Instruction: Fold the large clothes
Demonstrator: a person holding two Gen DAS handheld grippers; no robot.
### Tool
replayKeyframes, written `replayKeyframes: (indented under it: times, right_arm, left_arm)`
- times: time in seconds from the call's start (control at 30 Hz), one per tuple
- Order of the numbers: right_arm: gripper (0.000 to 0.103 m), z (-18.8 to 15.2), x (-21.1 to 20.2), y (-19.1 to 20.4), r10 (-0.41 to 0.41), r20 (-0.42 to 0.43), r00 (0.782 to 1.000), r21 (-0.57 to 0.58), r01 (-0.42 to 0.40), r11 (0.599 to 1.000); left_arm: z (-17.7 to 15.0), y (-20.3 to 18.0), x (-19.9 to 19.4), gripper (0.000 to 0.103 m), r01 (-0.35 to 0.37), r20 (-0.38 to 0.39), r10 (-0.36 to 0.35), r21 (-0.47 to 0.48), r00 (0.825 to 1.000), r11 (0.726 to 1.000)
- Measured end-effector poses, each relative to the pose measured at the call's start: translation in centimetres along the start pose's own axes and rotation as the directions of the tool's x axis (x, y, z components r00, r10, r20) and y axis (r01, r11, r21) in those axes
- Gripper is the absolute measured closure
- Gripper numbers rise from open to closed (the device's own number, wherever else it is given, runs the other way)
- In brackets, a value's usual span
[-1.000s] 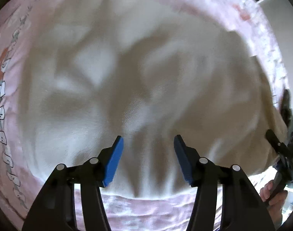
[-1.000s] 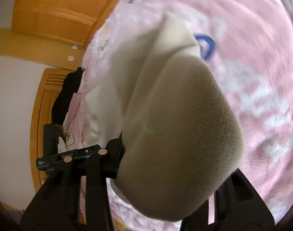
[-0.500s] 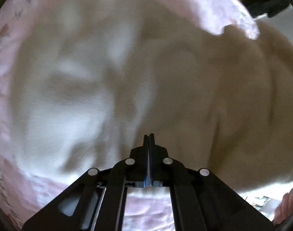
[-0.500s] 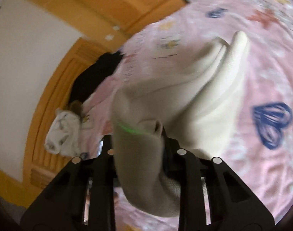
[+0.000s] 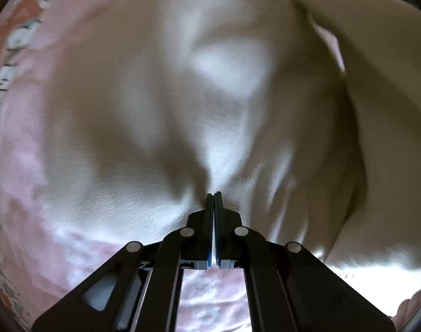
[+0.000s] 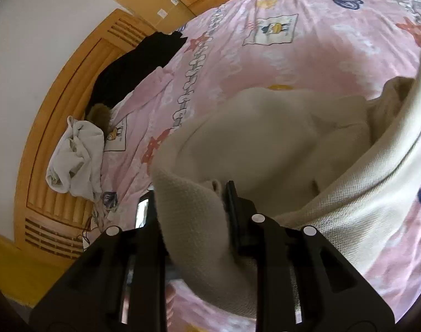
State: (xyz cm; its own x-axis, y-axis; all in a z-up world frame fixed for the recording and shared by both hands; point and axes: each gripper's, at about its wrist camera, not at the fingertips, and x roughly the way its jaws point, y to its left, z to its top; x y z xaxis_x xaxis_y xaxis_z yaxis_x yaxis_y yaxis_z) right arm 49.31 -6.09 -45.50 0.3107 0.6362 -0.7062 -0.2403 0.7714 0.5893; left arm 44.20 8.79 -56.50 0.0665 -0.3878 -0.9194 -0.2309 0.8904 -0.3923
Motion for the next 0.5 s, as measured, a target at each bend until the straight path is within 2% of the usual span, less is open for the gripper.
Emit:
replayKeyframes:
  times: [0.03,0.2,0.23,0.27,0.3,0.37,0.5]
  right_arm:
    - [0.082,0.2,0.4,0.6,-0.001,0.002,1.000,-0.001,0.001,1.000]
    - [0.082,-0.1,3.7,4.6,0.058,-0.006,0.998,-0.024,-0.058,0.998]
    - [0.091,-0.3,4.4,5.4,0.071,-0.011,0.997,-0.036,-0.072,0.997]
    - [0.091,-0.7,5.6,6.6,0.102,-0.035,0.994,-0.039,-0.104,0.994]
    - [0.091,-1.2,6.9,8.0,0.081,-0.054,0.995,-0.071,-0.084,0.994]
    - [0.091,-2.2,9.3,8.9,0.018,-0.086,0.996,-0.114,-0.028,0.993]
    - [0.091,-3.9,12.9,8.3,-0.017,-0.187,0.982,-0.104,-0.003,0.995]
  left_arm:
    - [-0.1,0.4,-0.9,0.102,-0.001,0.013,0.001,0.004,1.000,1.000]
    - [0.3,4.3,-4.9,0.102,-0.130,0.078,0.129,0.010,0.989,0.991]
    - [0.5,5.3,-5.2,0.102,-0.165,0.093,0.163,0.013,0.982,0.986]
    - [0.7,6.4,-5.4,0.102,-0.195,0.096,0.193,0.012,0.976,0.981]
    - [0.8,7.0,-5.3,0.102,-0.205,0.099,0.203,0.005,0.974,0.979]
    - [1.2,8.8,-4.4,0.102,-0.183,0.074,0.185,-0.029,0.980,0.983]
    - [1.7,12.7,-2.1,0.102,-0.096,0.002,0.097,-0.140,0.995,0.985]
